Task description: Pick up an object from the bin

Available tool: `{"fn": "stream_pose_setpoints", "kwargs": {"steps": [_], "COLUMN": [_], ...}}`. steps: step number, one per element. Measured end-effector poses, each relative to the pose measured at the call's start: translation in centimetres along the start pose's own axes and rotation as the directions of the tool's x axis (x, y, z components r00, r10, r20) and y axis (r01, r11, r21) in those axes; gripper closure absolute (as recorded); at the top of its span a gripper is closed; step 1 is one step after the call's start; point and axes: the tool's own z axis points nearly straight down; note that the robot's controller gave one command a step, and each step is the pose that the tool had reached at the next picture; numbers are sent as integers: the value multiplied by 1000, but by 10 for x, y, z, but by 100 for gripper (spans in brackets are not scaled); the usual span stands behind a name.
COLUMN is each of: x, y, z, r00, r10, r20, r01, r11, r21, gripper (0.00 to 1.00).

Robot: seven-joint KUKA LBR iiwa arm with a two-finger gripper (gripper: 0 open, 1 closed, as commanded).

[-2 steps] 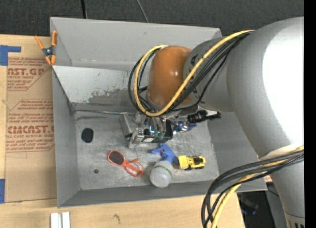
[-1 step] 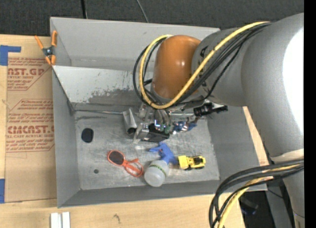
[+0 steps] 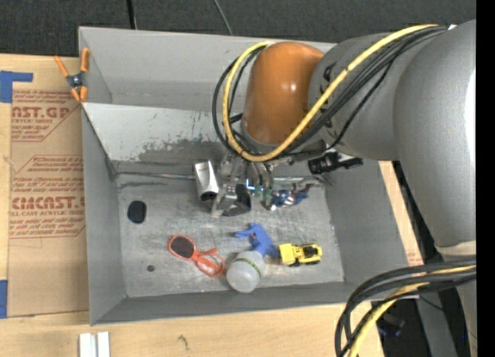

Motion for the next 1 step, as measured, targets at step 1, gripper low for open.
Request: {"fn": "stream_pose_setpoints", "kwargs": {"steps": [1], "x": [0], "y": [3], "z": [0], "r00": [1000], "r10": [2], "r20": [-2], "r01": [-2], "r11": [1000], "r21": [0], "gripper": [100]}}
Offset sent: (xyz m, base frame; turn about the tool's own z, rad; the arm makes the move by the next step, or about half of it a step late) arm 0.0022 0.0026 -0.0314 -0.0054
